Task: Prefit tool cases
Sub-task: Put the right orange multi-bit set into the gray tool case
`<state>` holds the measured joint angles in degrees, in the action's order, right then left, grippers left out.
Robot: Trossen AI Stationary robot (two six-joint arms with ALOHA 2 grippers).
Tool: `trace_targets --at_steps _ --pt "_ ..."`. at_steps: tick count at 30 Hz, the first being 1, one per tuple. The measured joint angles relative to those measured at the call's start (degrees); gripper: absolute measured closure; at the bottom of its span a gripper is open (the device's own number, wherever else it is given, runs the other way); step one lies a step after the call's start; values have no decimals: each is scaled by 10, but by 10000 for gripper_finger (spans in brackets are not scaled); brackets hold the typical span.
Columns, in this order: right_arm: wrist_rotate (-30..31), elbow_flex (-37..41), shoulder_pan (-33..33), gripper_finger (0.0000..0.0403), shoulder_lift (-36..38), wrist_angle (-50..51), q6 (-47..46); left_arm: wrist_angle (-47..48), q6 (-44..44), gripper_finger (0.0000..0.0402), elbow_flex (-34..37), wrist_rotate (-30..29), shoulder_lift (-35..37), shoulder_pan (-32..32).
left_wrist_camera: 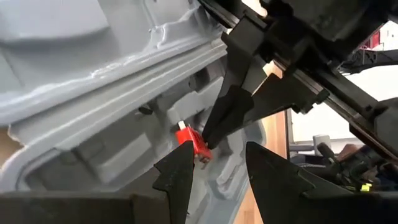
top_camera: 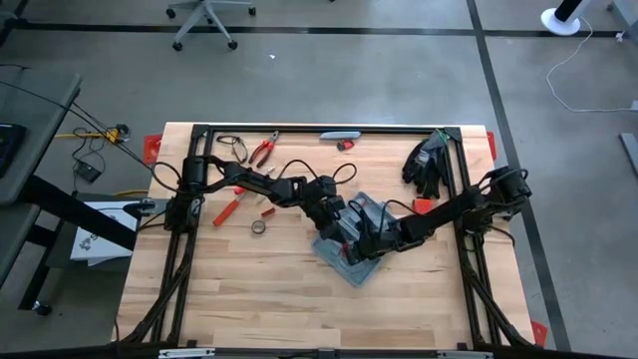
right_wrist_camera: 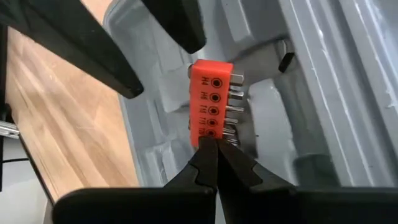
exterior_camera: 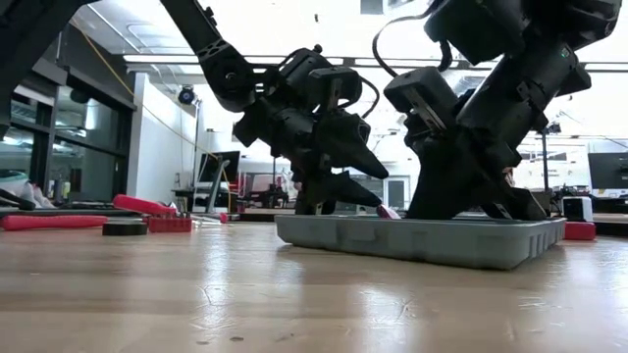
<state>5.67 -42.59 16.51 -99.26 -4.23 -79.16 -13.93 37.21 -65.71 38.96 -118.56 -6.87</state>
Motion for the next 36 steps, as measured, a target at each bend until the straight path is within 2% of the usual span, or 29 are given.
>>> trace_targets --at_steps 8,18,36 --pt "2 1 0 403 -1 5 -1 3 -44 262 0 -3 0 6" --pt "2 2 0 403 -1 -1 1 4 -69 234 0 -71 0 21" --pt "1 2 0 403 -2 -3 6 -21 -54 231 -9 -65 -26 24"
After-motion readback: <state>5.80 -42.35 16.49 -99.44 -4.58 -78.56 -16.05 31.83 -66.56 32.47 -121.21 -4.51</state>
